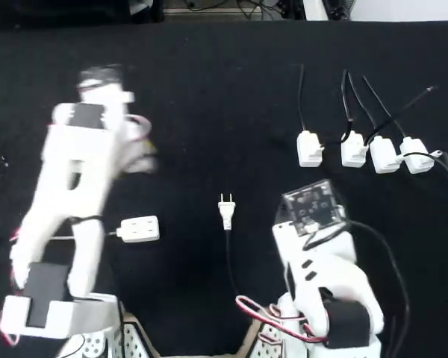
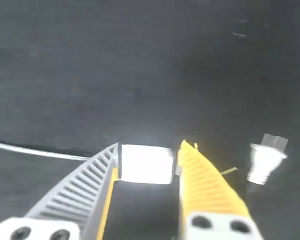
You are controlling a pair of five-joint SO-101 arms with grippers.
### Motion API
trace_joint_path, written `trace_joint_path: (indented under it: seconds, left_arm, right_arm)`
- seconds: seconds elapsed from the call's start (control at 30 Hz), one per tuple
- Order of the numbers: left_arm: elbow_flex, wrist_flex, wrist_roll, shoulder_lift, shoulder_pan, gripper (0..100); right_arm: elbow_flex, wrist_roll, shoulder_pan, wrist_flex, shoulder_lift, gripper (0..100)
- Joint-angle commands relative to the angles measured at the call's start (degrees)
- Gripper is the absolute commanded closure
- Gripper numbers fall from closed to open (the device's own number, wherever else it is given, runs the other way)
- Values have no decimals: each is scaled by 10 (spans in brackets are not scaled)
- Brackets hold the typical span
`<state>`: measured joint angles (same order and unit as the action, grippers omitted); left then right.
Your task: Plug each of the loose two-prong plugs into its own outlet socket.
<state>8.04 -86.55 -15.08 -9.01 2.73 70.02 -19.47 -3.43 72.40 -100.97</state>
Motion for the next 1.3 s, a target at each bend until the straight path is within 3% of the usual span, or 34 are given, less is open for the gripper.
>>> trace_joint_path:
  seconds: [0.0, 0.17, 0.3, 0.47, 0.67, 0.83, 1.03, 1.27]
  left_arm:
    - [73, 7, 113, -12, 124, 821]
    - [167, 99, 245, 3, 211, 842]
    - [223, 169, 335, 0, 250, 841]
    - [311, 236, 339, 0, 265, 841]
    - [415, 375, 336, -1, 261, 843]
    - [438, 372, 326, -44, 261, 844]
    - [487, 413, 289, -91, 262, 844]
    - [495, 413, 290, -105, 262, 844]
  right_arm:
    - [10, -1, -88, -49, 0, 776]
    - [12, -1, -163, -81, 0, 776]
    - [9, 16, -183, -88, 0, 776]
    - [-2, 55, -183, -121, 27, 776]
    - [-51, 83, -183, -158, 166, 776]
    - [-73, 140, -185, -209, 310, 776]
    - [-53, 280, -185, -309, 451, 776]
    - [-80, 298, -231, -360, 624, 773]
